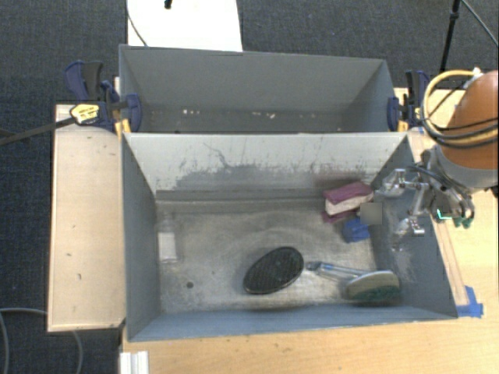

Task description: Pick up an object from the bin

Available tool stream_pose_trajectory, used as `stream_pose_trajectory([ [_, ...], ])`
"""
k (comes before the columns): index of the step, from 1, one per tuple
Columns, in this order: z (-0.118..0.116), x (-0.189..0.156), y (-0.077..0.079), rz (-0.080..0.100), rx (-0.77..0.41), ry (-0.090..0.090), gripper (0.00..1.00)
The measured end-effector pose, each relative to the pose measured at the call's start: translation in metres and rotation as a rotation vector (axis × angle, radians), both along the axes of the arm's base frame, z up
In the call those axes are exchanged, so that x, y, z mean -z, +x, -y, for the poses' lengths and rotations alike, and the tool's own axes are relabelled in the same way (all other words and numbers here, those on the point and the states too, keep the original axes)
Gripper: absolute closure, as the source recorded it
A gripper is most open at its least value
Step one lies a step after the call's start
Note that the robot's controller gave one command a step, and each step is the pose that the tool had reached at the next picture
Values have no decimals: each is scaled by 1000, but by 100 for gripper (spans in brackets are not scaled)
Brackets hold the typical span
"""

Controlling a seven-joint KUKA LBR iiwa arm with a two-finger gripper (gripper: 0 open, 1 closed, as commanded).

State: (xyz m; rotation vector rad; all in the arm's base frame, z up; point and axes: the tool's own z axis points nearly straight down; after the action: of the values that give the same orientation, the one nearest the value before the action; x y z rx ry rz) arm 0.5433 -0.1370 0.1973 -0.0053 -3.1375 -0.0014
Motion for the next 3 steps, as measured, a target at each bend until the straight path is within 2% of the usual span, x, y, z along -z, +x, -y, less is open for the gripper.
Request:
stream_pose_trajectory([
  [1,-31,107,31,1,211,0,0],
  [2,-18,91,7,-1,452,7,0],
  [3,-15,90,7,1,449,3,100],
])
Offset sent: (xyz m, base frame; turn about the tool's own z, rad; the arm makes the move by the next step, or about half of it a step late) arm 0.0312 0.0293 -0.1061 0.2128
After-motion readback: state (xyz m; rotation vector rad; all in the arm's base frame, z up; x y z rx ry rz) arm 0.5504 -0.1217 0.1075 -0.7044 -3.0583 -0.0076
